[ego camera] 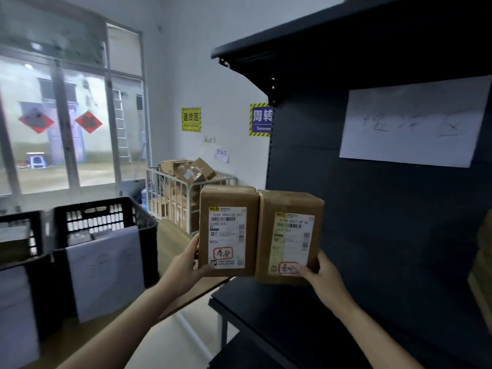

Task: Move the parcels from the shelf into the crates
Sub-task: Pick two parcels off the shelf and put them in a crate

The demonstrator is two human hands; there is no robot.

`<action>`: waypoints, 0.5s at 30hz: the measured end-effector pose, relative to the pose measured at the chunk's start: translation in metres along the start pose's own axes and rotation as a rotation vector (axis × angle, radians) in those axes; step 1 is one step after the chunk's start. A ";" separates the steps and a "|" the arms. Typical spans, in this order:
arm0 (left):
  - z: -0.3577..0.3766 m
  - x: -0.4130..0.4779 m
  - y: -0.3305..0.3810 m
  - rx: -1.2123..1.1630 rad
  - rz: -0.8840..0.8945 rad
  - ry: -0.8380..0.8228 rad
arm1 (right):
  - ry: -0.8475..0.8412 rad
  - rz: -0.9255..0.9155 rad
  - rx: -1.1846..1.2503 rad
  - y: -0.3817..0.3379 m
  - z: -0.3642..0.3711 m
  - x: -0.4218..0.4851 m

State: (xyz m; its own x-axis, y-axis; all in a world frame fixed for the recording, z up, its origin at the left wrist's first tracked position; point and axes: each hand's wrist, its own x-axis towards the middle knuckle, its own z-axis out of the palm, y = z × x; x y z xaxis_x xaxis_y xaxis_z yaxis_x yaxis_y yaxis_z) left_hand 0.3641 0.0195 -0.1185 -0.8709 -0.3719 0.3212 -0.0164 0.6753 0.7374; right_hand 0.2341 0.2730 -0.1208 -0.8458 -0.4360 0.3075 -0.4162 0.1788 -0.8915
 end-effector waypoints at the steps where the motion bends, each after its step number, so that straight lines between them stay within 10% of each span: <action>1: -0.013 -0.008 -0.008 -0.011 -0.015 0.015 | -0.017 -0.006 0.014 -0.006 0.015 -0.002; 15: -0.205 -0.160 -0.132 -0.099 -0.279 0.280 | -0.323 -0.018 0.196 -0.086 0.257 -0.051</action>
State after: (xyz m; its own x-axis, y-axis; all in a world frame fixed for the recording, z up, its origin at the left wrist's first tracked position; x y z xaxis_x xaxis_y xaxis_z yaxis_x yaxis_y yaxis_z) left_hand 0.6063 -0.1407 -0.1450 -0.6723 -0.7003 0.2401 -0.1740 0.4647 0.8682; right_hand 0.3987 0.0530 -0.1450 -0.6772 -0.6986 0.2310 -0.3323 0.0103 -0.9431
